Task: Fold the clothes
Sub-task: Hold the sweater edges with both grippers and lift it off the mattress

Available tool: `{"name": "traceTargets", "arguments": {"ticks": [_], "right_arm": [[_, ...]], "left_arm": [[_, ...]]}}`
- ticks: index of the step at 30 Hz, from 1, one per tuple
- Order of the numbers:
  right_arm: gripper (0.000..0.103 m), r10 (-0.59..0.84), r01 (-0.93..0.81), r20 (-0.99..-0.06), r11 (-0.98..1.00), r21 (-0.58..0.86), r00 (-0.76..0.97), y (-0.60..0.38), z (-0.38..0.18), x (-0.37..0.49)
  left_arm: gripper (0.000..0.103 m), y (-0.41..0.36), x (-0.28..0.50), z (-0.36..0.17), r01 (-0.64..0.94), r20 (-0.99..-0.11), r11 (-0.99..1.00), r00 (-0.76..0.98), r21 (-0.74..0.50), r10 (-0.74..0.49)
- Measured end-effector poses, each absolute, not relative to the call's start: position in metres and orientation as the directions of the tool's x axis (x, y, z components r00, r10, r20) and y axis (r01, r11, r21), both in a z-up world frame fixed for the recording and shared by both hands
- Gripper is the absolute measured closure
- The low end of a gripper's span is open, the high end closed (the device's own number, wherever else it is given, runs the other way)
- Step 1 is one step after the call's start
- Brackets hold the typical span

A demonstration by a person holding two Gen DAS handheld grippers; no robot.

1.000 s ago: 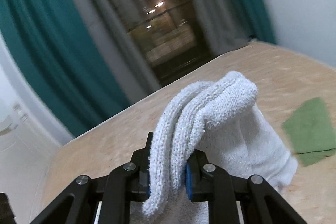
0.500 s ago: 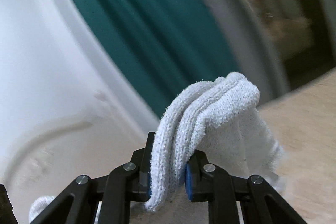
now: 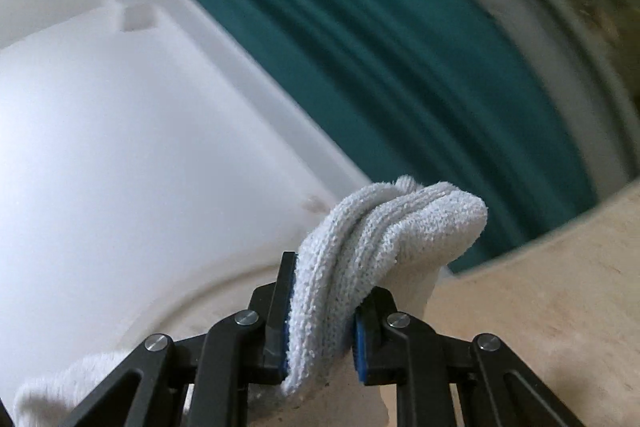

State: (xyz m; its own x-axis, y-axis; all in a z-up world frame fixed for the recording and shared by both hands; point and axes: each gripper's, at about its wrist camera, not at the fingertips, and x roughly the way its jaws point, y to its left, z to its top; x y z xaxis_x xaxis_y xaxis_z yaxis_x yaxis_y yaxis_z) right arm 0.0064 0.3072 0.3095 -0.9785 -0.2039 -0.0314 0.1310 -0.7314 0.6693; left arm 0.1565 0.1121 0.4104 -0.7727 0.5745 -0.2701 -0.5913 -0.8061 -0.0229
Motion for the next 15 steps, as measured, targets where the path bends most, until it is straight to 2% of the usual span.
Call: {"name": "traceTargets", "arguments": {"ticks": [4, 9, 11, 15], "right_arm": [[0.086, -0.08, -0.118, -0.293, -0.791, 0.6, -0.953, 0.368, 0.228, 0.019], [0.086, 0.11, -0.425, -0.556, -0.77, 0.476, -0.824, 0.433, 0.137, 0.066], [0.086, 0.174, -0.506, -0.591, -0.73, 0.46, -0.788, 0.463, 0.12, 0.093], [0.086, 0.289, -0.63, -0.624, -0.644, 0.434, -0.726, 0.512, 0.104, 0.14]], "left_arm": [[0.094, 0.171, 0.147, 0.32, -0.67, -0.44, -0.722, -0.604, -0.171, 0.664], [0.094, 0.25, 0.166, 0.202, -0.695, -0.628, -0.634, -0.334, -0.34, 0.703], [0.094, 0.28, 0.182, 0.162, -0.698, -0.667, -0.586, -0.207, -0.411, 0.716], [0.094, 0.318, 0.222, 0.149, -0.748, -0.659, -0.478, -0.073, -0.46, 0.749]]}}
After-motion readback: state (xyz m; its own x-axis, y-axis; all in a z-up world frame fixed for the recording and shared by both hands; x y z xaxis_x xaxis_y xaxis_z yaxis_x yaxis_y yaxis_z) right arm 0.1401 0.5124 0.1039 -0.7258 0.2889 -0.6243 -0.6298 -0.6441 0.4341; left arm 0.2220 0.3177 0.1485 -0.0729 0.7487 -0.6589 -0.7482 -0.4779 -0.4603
